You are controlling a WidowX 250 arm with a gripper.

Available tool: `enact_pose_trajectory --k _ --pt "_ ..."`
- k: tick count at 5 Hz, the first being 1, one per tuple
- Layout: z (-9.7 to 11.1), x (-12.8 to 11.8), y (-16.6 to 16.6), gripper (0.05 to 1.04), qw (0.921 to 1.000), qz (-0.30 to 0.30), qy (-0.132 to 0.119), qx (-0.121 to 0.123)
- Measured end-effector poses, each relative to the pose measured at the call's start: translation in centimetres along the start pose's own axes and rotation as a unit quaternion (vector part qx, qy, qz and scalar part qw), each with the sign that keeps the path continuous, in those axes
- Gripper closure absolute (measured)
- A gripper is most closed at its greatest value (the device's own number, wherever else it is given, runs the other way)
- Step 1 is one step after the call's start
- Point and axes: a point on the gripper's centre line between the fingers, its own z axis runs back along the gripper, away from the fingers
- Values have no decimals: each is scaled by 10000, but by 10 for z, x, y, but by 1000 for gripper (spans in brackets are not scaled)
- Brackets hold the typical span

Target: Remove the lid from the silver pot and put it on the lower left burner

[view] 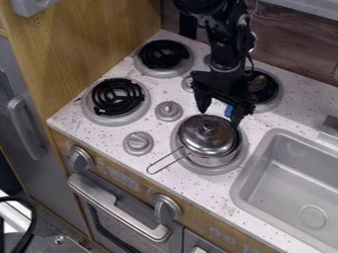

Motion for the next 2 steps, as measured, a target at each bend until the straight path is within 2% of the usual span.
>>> enact_pose_trajectory --k 1,2 --pt "-11 -9 -1 89 9998 -7 199 1" --pt "-16 -12 3 89 9997 19 222 102"
